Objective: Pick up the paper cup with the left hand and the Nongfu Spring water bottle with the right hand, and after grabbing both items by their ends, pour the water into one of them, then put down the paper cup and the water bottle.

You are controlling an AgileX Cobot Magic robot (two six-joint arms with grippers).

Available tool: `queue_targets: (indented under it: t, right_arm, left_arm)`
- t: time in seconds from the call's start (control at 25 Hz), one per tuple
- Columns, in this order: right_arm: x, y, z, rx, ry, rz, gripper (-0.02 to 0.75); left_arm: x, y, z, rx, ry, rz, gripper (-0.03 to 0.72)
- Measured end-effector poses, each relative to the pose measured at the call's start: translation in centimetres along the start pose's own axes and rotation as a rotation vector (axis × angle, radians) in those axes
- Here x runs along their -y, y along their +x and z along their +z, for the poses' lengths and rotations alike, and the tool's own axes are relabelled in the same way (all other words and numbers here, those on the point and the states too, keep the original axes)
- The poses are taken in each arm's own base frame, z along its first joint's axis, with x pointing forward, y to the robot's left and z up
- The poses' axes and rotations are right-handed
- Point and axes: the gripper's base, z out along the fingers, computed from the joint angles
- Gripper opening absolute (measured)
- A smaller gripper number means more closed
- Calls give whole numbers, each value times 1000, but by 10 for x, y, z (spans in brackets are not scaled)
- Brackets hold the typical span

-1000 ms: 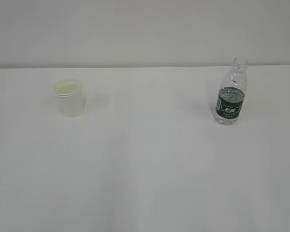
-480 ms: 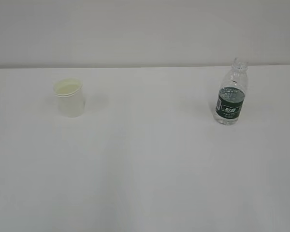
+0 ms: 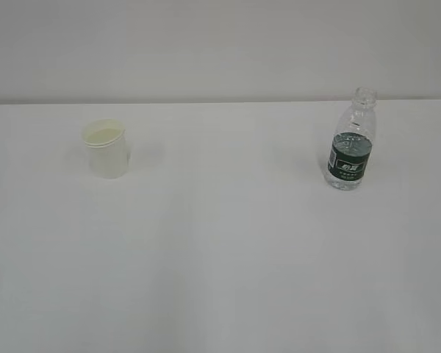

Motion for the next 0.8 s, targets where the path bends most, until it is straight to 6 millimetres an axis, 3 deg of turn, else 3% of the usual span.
queue_targets:
  t: [0.44,0.8]
  right_arm:
    - [-1,0,0,-3,41,25,588]
    - [-1,0,-1,-5,76,46,588]
  left_arm:
    - [0,0,0,0,-11,-5,461]
    - [0,0,0,2,-151,-88,461]
